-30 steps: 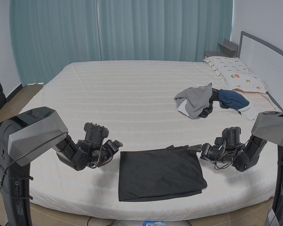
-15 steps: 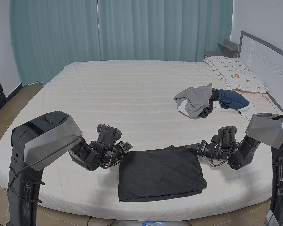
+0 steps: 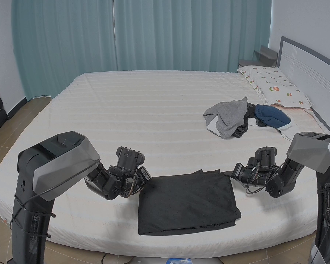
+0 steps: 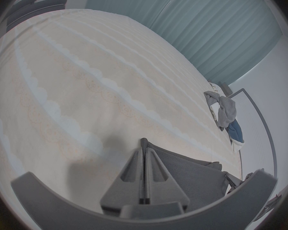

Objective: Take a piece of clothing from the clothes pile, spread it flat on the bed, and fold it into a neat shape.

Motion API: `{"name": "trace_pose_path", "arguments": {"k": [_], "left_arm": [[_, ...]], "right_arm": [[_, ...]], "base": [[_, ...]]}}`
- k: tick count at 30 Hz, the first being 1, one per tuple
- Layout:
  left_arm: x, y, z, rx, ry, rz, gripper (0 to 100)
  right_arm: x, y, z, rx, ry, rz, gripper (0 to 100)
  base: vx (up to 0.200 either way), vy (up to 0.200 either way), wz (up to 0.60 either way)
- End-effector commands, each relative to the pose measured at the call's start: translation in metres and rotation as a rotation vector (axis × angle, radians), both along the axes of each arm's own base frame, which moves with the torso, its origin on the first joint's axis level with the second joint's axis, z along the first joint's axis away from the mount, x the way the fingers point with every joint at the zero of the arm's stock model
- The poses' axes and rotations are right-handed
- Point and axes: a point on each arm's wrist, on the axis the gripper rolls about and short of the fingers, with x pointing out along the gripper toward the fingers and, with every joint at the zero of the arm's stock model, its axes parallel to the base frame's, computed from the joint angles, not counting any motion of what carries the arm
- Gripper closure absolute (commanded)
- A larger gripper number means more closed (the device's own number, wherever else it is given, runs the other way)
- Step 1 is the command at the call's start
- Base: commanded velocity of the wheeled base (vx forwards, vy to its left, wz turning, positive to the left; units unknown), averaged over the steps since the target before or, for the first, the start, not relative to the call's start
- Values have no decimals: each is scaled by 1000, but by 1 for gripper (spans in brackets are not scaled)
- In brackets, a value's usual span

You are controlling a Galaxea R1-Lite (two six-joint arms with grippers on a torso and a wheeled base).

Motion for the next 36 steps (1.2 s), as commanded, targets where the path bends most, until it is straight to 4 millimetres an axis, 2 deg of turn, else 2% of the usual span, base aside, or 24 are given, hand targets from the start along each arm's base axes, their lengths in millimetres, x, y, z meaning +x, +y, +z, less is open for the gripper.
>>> {"name": "trace_pose_path", "arguments": {"k": [1,14,15,20,25,32,34,36], "left_arm": [[1,1,-1,2,-3,10,100],[1,2,0,-4,-4,18,100],[1,2,0,-4,-2,19,0],[0,2,1,-15,1,23,0],[0,4,12,-25,-16,30,0],[-16,23,48,-53,-44,43,0],[-19,24,51,-59,-43,37,0],[-33,30,58,-94,-14,-12,0]], "right_arm": [[1,-2,3,2,-12,-8,100],[1,-2,5,5,-25,-7,100],[1,-1,5,7,-33,-3,0],[-1,0,5,9,-44,0,0],[-7,-4,18,13,-58,-7,0],[-35,-20,44,23,-49,-41,0],[-39,-23,46,26,-44,-48,0],[-52,-29,49,39,-16,-71,0]], "base": [[0,0,0],[0,0,0],[0,0,0],[0,0,0],[0,0,0],[0,0,0],[0,0,0],[0,0,0]]}}
